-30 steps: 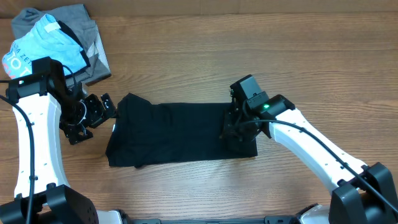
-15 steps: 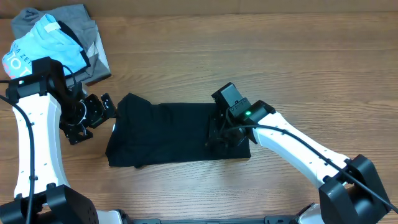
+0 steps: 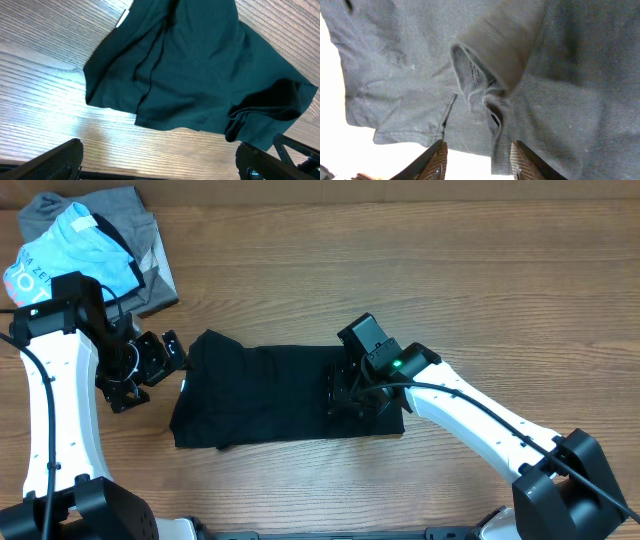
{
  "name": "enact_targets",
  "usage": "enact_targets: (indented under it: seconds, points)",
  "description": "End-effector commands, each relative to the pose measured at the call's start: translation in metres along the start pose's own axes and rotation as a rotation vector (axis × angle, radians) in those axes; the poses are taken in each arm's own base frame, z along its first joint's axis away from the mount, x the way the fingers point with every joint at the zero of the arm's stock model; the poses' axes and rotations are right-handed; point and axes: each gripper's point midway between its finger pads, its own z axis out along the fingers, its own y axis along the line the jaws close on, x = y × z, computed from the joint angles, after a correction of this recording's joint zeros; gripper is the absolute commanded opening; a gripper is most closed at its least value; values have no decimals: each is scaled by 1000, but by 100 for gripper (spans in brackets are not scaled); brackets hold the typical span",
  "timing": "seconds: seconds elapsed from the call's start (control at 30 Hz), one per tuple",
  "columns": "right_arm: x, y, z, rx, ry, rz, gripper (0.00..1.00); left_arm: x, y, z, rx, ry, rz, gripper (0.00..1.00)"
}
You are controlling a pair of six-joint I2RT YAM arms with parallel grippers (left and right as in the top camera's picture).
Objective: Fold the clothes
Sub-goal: 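Fold the right end leftward over the shirt with the right gripper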
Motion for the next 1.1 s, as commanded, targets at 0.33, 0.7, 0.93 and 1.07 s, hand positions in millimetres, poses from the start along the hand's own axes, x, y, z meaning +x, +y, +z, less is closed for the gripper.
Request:
enact_targets:
  seconds: [0.33, 0.7, 0.93, 1.07]
  points:
    - [-46, -9, -25, -19, -90, 1, 48, 4, -3, 0, 9, 11, 8, 100]
    - [-64, -6, 19, -60, -81, 5, 4, 5, -3, 0, 8, 14, 7, 100]
    - [-74, 6, 41, -137, -86, -16, 4, 5, -2, 0, 7, 14, 12, 100]
    - [-83, 9, 52, -164, -107, 10, 4, 4, -3, 0, 8, 13, 12, 100]
